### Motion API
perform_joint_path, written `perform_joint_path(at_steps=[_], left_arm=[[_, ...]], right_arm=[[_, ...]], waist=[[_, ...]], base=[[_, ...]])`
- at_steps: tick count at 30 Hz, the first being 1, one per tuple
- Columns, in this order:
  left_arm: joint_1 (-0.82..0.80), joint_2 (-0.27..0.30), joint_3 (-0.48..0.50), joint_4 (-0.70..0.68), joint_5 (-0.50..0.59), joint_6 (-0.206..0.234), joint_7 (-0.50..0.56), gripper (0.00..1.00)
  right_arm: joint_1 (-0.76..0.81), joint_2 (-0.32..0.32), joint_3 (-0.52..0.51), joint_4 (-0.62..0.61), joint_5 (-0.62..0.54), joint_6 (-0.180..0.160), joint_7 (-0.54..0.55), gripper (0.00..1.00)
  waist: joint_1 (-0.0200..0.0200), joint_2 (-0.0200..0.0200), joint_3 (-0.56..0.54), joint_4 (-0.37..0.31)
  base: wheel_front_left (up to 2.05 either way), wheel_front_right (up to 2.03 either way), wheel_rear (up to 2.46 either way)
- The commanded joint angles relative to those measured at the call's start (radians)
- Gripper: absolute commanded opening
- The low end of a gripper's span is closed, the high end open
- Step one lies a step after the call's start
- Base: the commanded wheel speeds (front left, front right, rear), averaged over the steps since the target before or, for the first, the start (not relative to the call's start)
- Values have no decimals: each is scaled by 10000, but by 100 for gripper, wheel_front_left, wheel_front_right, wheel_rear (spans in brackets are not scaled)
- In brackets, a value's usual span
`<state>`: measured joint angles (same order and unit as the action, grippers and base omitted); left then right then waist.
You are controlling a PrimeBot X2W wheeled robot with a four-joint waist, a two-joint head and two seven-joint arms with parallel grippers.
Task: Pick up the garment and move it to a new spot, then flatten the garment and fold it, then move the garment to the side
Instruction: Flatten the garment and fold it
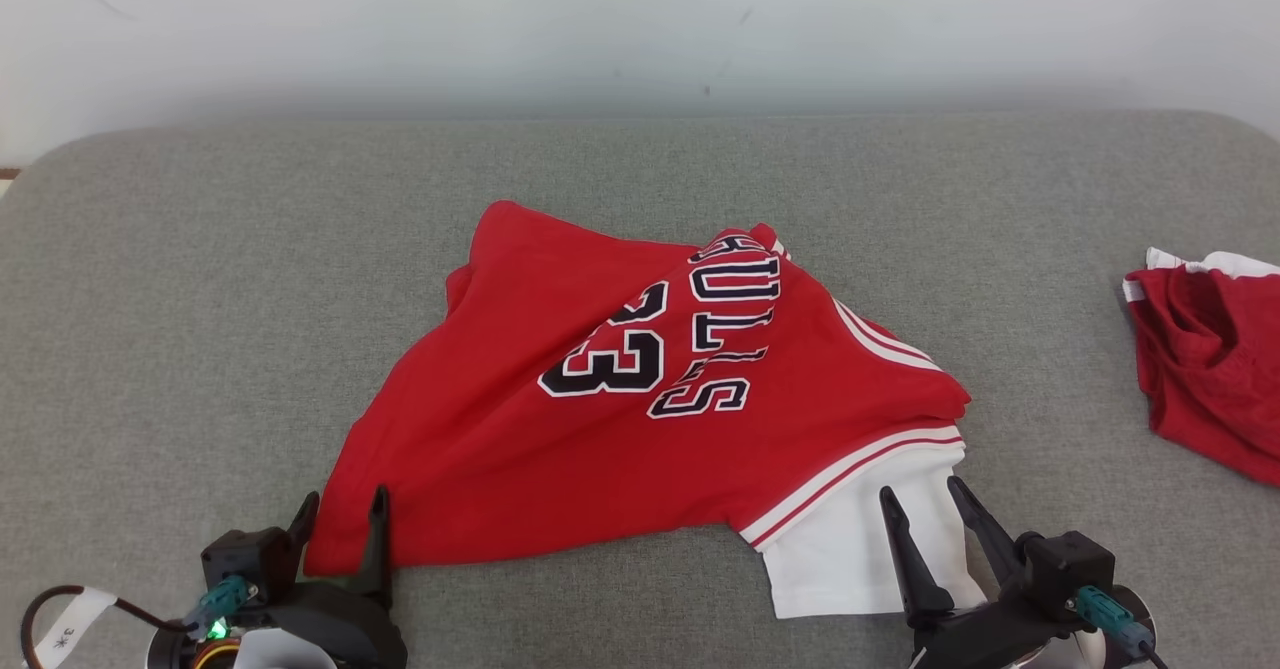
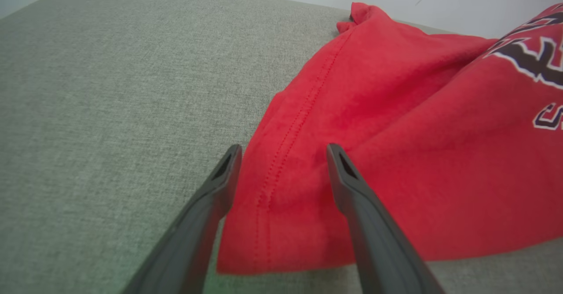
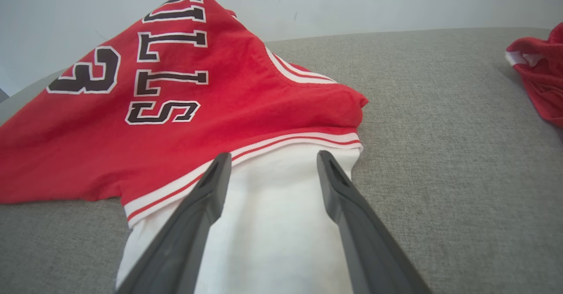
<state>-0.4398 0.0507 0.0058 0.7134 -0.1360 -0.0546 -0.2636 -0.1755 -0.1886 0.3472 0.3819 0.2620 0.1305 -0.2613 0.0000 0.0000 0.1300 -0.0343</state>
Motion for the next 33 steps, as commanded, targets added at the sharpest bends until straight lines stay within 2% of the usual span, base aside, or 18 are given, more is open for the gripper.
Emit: perform_joint_path(at_steps=[1,6,9,10,13,18,20,21,22,29,30,33], left_arm=[[-128,5,30,34,15,-7,-13,100],[-162,4,19,127,-12,-56,-13,100],[-202,3,-24,224,-132,-120,-13,66],[-221,3,-35,272,-150,-105,-13,50],[-287,2,-57,322,-191,-114,-13,51],[-289,3,-104,318,-171,-98,-13,36],[-273,2,-134,377,-137,-120,-13,18],[-277,2,-156,426,-105,-132,-13,2],[-290,3,-161,447,-87,-133,-13,0],[-384,3,-200,354,103,-62,-13,0],[-367,3,-199,319,127,-54,-13,33],[-283,1,-177,243,168,-10,-13,51]], right_arm=[[-46,-24,-8,5,28,4,-50,100],[-113,-3,-17,-4,-48,4,-50,100],[-164,7,2,-6,-65,4,-50,100],[-167,8,6,-9,-71,3,-50,100],[-154,7,14,-29,-72,4,-50,100],[-177,7,23,-51,-74,4,-50,100],[-183,17,19,-46,-74,4,-50,100],[-190,21,15,-45,-75,4,-50,100],[-191,28,5,-39,-70,4,-50,100],[-182,70,-67,-46,-78,4,-50,100],[-178,80,-76,-43,-79,3,-50,100],[-130,104,-79,-19,-95,4,-50,100]], waist=[[0,0,13,-1],[0,0,101,36],[0,0,142,63],[0,0,152,72],[0,0,183,98],[0,0,202,111],[0,0,205,107],[0,0,206,104],[0,0,204,102],[0,0,209,113],[0,0,204,119],[0,0,168,141]], base=[[0,0,0],[0,0,0],[0,0,0],[0,0,0],[0,0,0],[0,0,0],[0,0,0],[0,0,0],[0,0,0],[0,0,0],[0,0,0],[0,0,0]])
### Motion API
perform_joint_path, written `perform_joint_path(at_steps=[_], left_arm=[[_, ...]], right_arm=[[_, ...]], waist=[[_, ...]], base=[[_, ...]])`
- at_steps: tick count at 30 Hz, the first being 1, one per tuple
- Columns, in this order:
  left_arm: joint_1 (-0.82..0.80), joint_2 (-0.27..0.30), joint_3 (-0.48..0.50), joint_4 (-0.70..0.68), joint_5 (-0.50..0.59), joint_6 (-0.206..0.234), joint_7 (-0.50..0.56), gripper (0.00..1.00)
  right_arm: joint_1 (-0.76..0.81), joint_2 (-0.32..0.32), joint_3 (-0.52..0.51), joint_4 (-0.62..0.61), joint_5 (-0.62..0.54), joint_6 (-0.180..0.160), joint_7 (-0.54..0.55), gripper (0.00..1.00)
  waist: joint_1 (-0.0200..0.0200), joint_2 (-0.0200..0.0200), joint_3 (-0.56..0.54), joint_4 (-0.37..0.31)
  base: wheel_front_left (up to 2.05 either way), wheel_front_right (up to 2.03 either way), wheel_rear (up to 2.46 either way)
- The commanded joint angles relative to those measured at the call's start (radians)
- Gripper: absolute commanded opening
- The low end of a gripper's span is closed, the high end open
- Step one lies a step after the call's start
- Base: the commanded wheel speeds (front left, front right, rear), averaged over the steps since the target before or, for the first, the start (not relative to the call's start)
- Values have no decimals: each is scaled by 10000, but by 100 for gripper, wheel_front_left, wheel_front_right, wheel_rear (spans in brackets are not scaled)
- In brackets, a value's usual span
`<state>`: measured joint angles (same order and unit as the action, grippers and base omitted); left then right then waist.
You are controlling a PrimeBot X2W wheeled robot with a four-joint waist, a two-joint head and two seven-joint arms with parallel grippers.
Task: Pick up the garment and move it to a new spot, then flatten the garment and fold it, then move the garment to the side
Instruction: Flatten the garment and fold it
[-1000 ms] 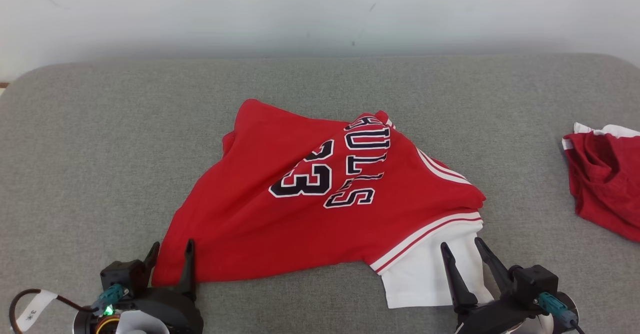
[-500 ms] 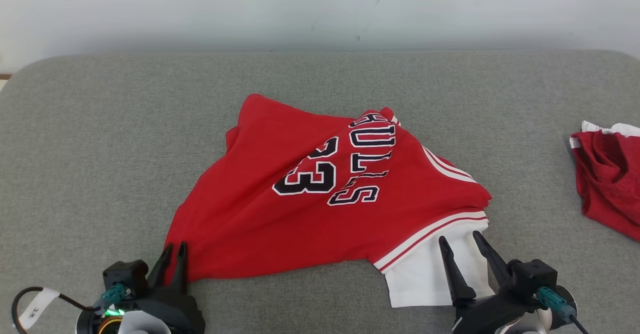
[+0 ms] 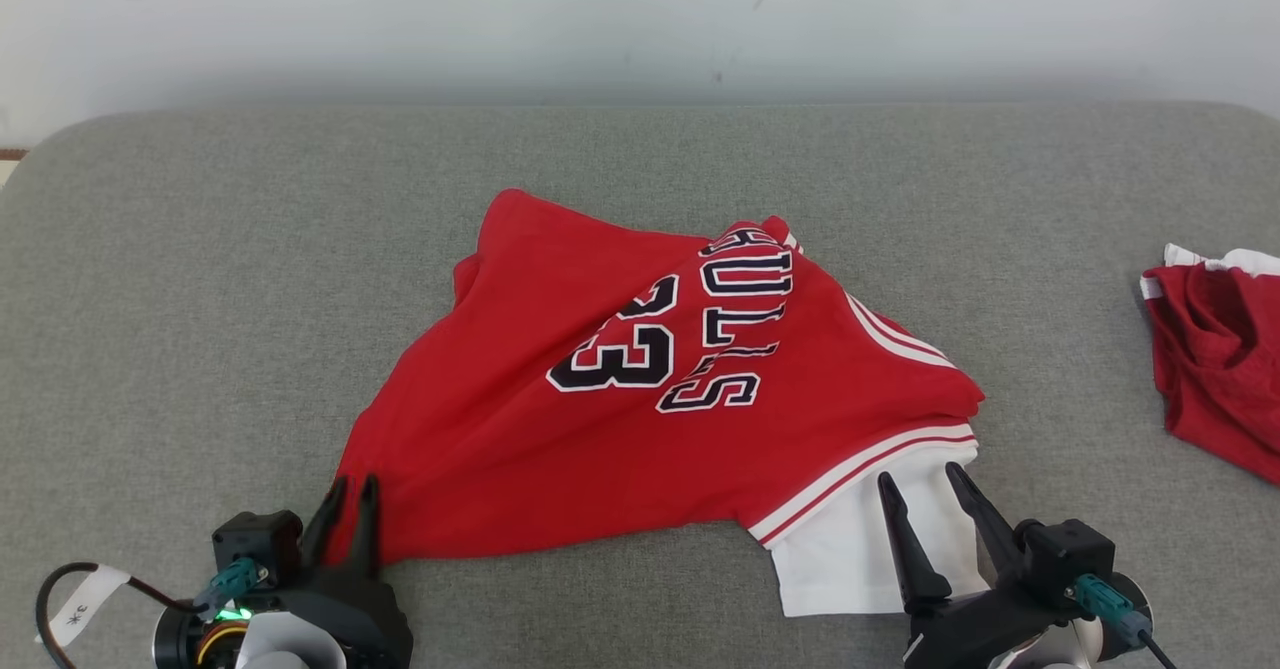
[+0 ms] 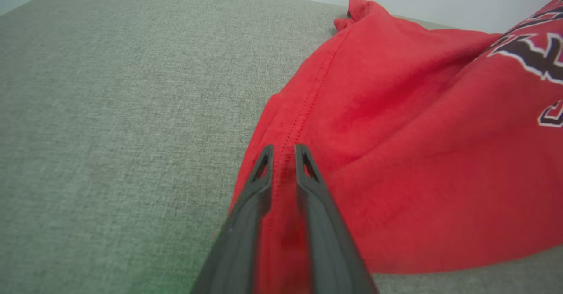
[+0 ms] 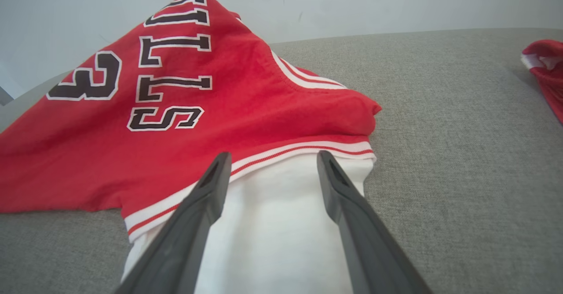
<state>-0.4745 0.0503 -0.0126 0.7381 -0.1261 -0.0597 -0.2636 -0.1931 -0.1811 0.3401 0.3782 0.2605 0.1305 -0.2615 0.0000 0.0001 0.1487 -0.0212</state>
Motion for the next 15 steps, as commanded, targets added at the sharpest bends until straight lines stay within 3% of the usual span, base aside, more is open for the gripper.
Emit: perform_joint_path(at_steps=[1,2,15], left_arm=[[98,5,5,-4,92,54,-13,78],[128,5,-3,-2,113,60,-13,100],[552,6,-241,127,-47,62,-13,96]], right_arm=[[62,36,-5,32,-78,4,-48,100],[76,39,6,43,-72,4,-48,100],[194,-5,58,121,-9,4,-48,100]], waist=[[0,-1,-39,17],[0,-1,-57,22],[0,-1,-291,89]], base=[[0,0,0],[0,0,0],[0,0,0]])
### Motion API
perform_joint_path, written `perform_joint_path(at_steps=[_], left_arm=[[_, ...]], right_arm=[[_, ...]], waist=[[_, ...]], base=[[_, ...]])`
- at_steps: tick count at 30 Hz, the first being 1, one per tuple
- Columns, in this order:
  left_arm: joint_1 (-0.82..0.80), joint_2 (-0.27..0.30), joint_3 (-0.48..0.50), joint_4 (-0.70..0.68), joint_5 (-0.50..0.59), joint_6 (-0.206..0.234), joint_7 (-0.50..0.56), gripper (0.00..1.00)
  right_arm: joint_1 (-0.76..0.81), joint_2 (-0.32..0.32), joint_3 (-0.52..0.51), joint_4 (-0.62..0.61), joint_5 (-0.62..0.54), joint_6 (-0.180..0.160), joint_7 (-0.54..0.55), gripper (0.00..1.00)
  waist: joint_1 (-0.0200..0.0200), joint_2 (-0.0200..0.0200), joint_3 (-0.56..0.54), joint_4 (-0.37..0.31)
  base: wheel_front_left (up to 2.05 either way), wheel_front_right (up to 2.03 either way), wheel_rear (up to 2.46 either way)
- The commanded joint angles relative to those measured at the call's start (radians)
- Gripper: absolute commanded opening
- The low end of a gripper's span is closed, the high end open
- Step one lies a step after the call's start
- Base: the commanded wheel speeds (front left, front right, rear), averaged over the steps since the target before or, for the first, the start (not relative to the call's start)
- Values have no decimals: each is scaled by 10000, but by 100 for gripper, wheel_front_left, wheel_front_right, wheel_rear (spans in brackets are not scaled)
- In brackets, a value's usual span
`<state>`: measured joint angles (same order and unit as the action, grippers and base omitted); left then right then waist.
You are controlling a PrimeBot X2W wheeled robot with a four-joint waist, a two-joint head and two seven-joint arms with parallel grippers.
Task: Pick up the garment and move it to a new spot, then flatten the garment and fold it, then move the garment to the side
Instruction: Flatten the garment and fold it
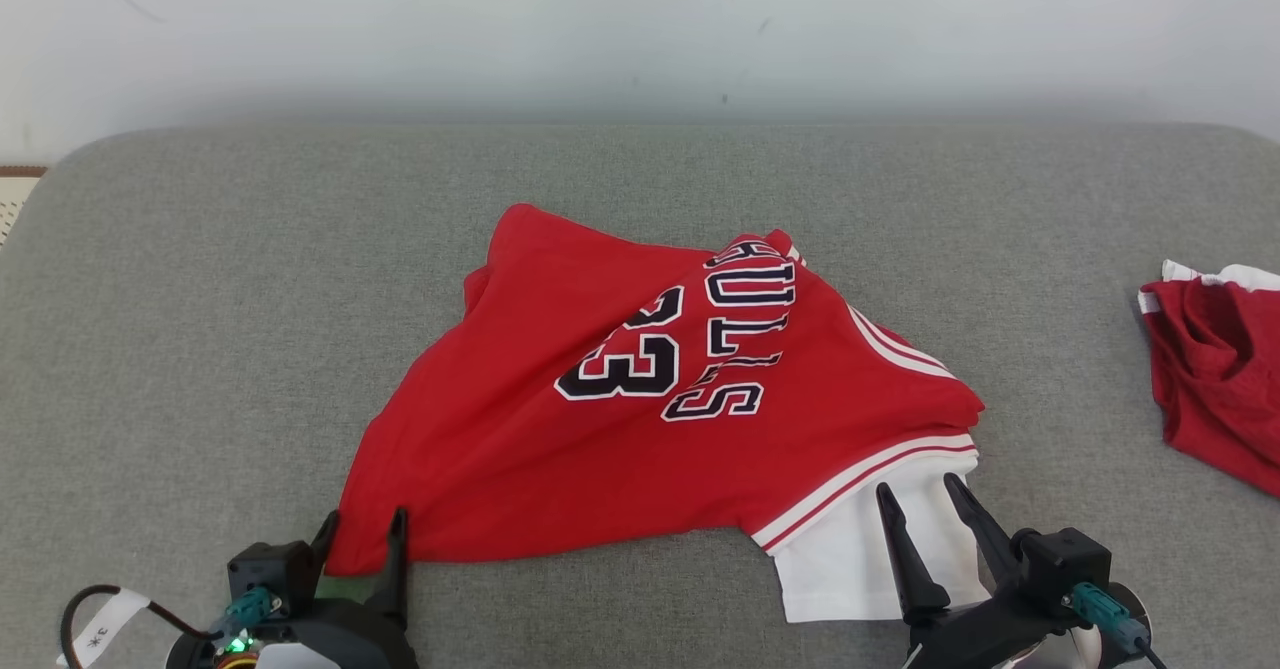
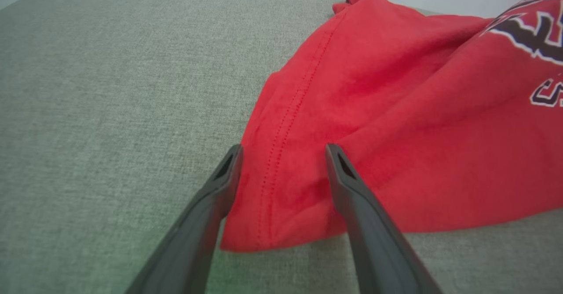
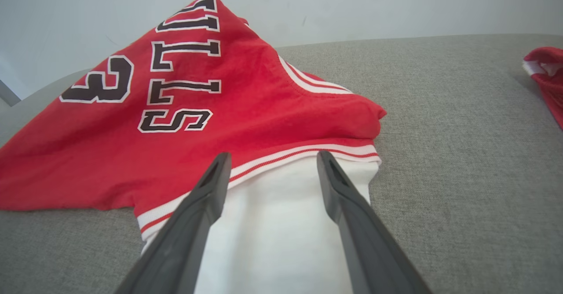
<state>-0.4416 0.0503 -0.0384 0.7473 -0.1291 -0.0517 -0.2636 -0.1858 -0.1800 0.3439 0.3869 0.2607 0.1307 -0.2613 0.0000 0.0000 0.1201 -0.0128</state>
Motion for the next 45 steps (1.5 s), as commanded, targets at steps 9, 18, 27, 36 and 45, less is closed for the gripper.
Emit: perform_joint_path(at_steps=[9,18,27,36,45], left_arm=[[262,4,-38,148,-95,77,-13,94],[258,6,6,190,-219,87,-13,51],[55,4,-19,200,-196,0,-13,0],[-245,38,234,-1738,24,-150,-13,0],[-1589,538,677,-1003,356,-24,-13,0]], right_arm=[[93,-47,44,5,15,2,-50,100],[166,-22,30,-12,78,2,-50,100],[89,-10,40,-60,92,2,-50,100],[-35,-3,-14,-114,79,2,-50,100],[-462,-1,120,-205,46,1,-50,100]], waist=[[0,0,-94,14],[0,0,-125,58],[0,0,-107,27],[0,0,214,-85],[0,0,1066,-901]], base=[[0,0,0],[0,0,0],[0,0,0],[0,0,0],[0,0,0]])
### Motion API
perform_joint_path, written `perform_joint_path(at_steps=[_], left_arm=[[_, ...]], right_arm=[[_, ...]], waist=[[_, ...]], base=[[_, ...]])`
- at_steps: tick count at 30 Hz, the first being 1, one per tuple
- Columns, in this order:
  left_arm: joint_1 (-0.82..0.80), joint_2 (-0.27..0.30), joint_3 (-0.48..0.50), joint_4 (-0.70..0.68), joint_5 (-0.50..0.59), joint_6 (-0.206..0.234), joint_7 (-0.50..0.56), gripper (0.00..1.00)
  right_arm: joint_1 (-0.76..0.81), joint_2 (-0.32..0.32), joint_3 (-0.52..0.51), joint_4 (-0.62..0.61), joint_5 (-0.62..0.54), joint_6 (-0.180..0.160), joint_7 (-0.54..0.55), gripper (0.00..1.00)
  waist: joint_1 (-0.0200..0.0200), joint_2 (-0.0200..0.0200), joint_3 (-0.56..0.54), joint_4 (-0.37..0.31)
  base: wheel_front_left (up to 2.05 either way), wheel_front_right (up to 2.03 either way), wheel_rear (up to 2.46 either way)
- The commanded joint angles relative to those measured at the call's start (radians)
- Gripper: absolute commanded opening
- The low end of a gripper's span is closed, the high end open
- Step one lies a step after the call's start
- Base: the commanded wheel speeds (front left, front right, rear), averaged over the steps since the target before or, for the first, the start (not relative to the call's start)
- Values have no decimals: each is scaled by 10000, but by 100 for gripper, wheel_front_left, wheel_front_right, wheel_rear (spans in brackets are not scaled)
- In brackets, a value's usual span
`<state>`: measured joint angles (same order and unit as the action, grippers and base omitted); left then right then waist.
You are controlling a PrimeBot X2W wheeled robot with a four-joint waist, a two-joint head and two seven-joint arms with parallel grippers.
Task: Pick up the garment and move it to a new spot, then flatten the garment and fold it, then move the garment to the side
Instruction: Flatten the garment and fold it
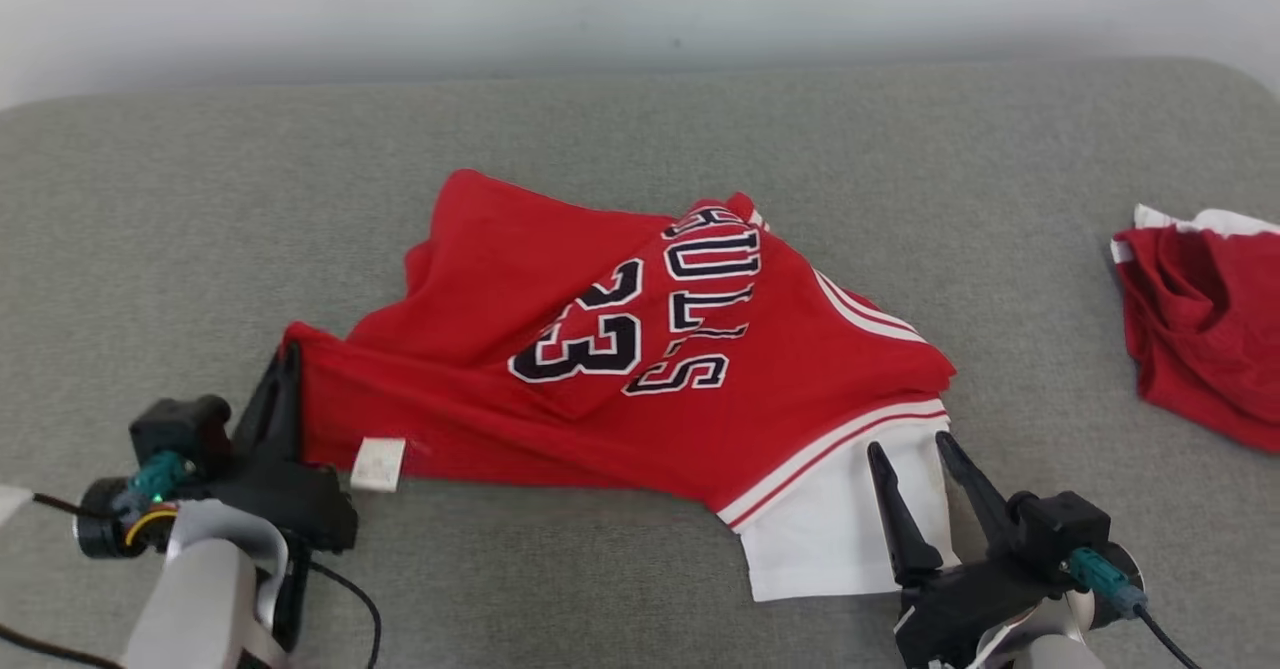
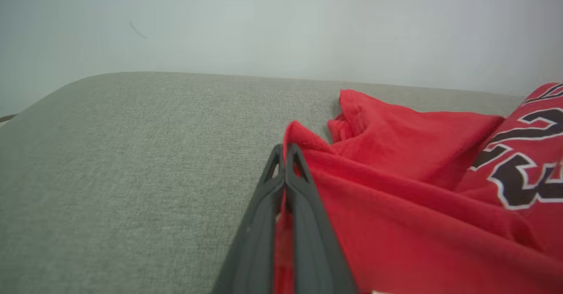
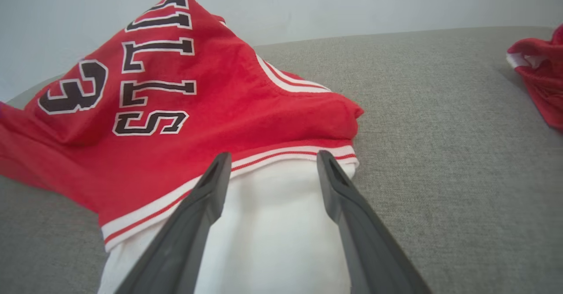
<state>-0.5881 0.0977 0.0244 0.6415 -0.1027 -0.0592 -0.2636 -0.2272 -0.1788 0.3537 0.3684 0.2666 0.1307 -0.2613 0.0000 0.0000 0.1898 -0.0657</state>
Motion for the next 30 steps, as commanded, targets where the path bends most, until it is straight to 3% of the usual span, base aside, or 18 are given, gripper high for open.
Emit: perform_joint_path(at_steps=[1,8,9,10,11,12,19,30], left_arm=[[-261,140,101,211,108,72,-13,0],[-767,392,424,1209,19,154,-13,0],[-793,367,492,1318,-55,132,-13,6],[-788,350,557,1402,-106,116,-13,20],[-774,349,585,1460,-68,124,-13,46],[-768,331,649,1429,-80,157,-13,100],[-211,173,976,725,25,252,-13,100],[924,-219,1076,-133,-60,-196,-13,100]], right_arm=[[-82,-22,12,-35,-13,2,-49,100],[-305,-24,-94,-123,-78,2,-50,100],[-297,-21,-113,-122,-79,2,-50,100],[-297,-14,-116,-121,-83,2,-49,100],[-301,-3,-130,-125,-89,1,-49,100],[-297,1,-148,-133,-95,1,-50,100],[-105,41,-243,-76,-99,1,-50,100],[180,-24,-110,55,11,1,-50,100]], waist=[[0,0,473,-484],[0,0,944,-1116],[0,0,970,-1162],[0,0,982,-1199],[0,0,987,-1221],[0,0,974,-1229],[0,0,552,-831],[0,0,-170,-46]], base=[[0,0,0],[0,0,0],[0,0,0],[0,0,0],[0,0,0],[0,0,0],[0,0,0],[0,0,0]])
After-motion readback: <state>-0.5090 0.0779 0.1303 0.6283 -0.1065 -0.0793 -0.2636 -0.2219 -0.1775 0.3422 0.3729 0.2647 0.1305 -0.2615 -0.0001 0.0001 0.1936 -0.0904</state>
